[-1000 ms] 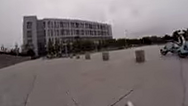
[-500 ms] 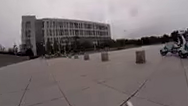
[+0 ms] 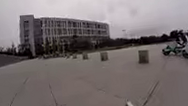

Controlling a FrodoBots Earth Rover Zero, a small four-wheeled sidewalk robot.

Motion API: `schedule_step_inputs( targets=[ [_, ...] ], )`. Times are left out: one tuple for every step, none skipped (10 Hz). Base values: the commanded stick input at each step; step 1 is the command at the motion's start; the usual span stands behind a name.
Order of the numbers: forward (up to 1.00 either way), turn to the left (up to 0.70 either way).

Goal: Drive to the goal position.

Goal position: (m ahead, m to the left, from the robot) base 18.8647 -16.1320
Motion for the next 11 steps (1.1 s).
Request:
schedule_step_inputs(
  targets=[
    [1.00,-0.06],
    [1.00,-0.05],
    [1.00,-0.26],
    [1.00,-0.09],
    [1.00,-0.04],
    [1.00,-0.20],
    [1.00,-0.08],
    [1.00,0.00],
    [1.00,0.00],
    [1.00,0.00],
    [1.00,0.00]
  ],
)
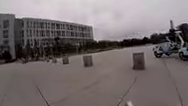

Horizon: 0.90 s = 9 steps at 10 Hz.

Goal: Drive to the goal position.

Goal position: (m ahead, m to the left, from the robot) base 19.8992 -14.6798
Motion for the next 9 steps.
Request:
schedule_step_inputs(
  targets=[
    [1.00,0.00],
    [1.00,0.00],
    [1.00,0.00],
    [1.00,-0.05],
    [1.00,-0.29],
    [1.00,-0.08],
    [1.00,0.00],
    [1.00,0.00],
    [1.00,-0.34]
  ],
)
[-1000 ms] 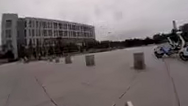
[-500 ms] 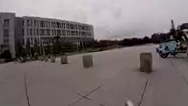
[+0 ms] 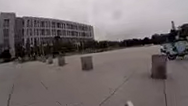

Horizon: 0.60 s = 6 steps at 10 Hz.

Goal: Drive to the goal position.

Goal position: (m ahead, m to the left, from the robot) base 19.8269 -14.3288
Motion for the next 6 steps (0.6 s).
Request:
schedule_step_inputs(
  targets=[
    [1.00,-0.11],
    [1.00,0.00],
    [1.00,-0.32],
    [1.00,-0.08],
    [1.00,0.00],
    [1.00,0.00]
  ],
)
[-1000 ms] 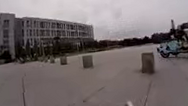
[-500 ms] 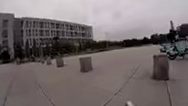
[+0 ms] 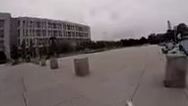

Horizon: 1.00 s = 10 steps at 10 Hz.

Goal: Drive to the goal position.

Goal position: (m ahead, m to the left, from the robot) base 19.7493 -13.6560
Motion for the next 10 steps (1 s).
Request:
schedule_step_inputs(
  targets=[
    [1.00,0.00],
    [1.00,0.00],
    [1.00,-0.08],
    [1.00,-0.37],
    [1.00,-0.17],
    [1.00,0.00],
    [1.00,-0.13],
    [1.00,-0.39],
    [1.00,-0.39],
    [1.00,-0.39]
  ],
)
